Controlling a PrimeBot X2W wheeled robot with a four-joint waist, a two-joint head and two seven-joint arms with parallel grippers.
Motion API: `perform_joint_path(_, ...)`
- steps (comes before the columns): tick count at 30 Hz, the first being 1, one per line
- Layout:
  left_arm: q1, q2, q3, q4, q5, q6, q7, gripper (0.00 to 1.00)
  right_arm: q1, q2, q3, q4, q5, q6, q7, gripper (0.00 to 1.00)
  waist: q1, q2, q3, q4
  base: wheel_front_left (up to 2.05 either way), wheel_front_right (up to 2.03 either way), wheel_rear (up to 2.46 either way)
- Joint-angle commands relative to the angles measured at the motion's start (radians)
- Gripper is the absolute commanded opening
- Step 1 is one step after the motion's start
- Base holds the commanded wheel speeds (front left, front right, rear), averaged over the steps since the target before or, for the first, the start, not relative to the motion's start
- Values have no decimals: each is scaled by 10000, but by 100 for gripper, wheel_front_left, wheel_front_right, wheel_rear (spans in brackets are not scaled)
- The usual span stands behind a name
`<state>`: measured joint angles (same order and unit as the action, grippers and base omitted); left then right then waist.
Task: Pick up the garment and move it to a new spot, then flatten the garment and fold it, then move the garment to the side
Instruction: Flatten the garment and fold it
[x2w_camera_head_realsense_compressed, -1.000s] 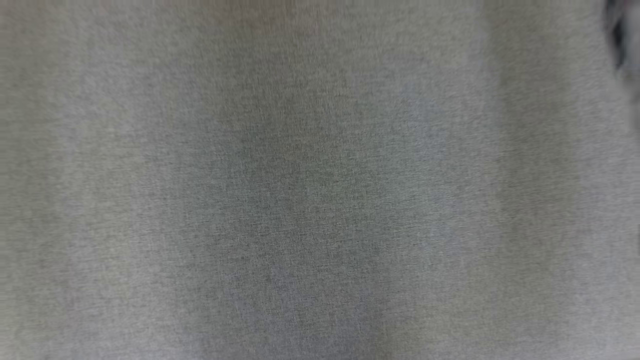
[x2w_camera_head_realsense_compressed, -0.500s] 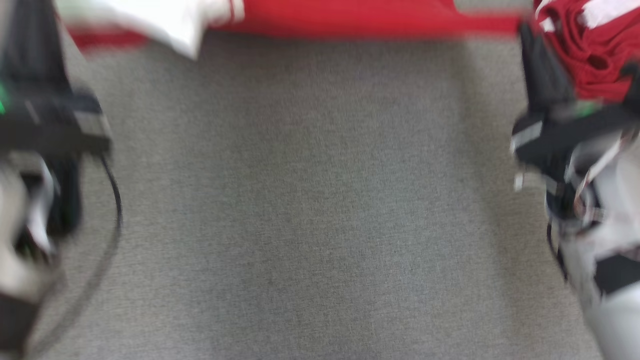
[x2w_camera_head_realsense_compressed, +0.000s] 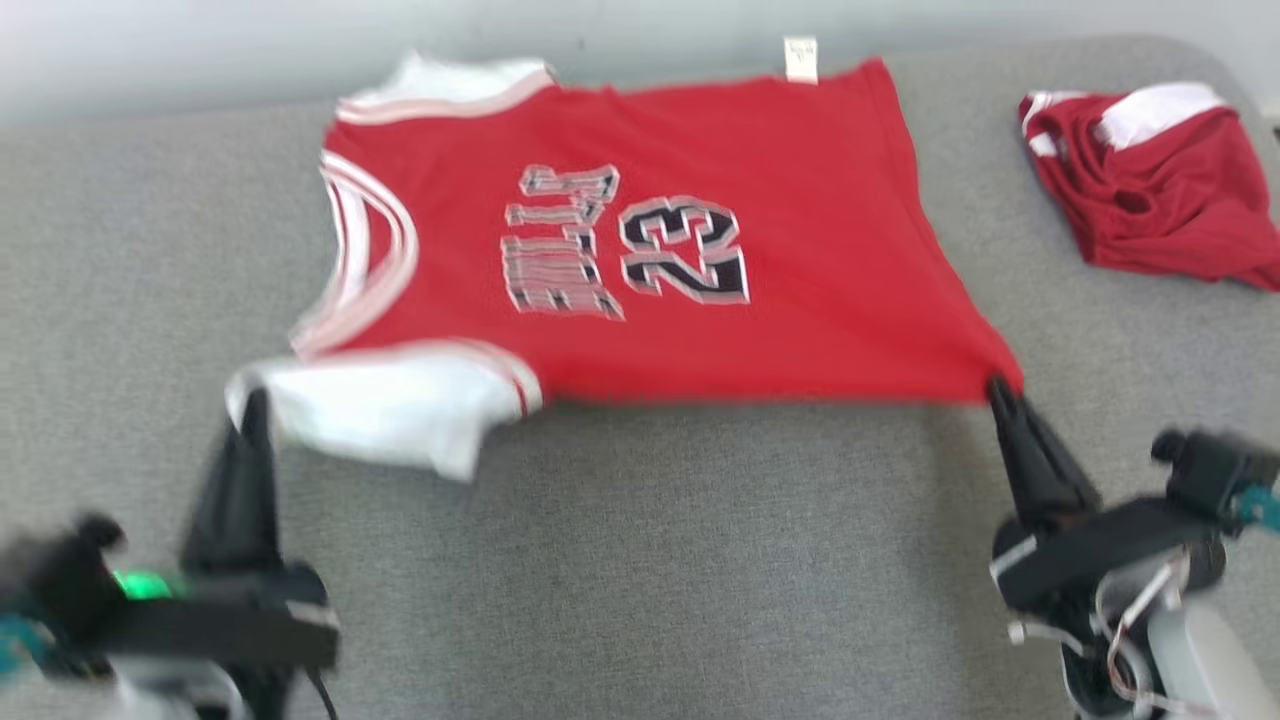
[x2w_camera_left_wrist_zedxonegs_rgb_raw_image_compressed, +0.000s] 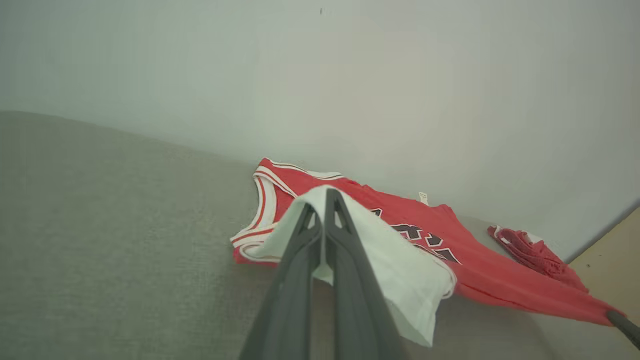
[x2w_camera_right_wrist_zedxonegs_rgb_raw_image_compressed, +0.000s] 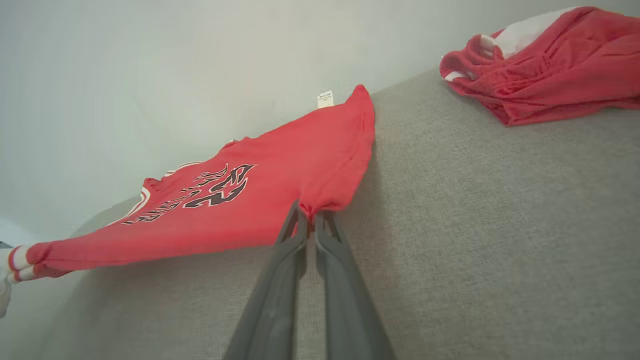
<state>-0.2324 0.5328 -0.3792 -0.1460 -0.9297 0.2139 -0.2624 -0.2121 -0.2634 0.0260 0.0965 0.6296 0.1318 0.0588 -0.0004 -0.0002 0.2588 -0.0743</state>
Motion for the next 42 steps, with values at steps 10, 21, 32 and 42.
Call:
perform_joint_path(10,2905,-1637,523,326,274,-319,-31,0,1747,143,-1107,84,-475,-26,455,0,4,2,-1001,258,0,0,0)
perform_joint_path(21,4356,-2320,196,376,377,-633,75,0,3271,490,-2414,-73,-901,-26,1159,0,4,2,-1499,591,0,0,0)
perform_joint_path(32,3780,-2059,36,359,557,-937,232,0,3170,1047,-2481,-390,-866,-26,1535,0,4,2,-1533,281,0,0,0)
perform_joint_path(42,1834,-1789,-264,1027,952,-1520,829,0,1951,1182,-2036,-155,-807,-27,2066,0,4,2,-1274,-74,0,0,0)
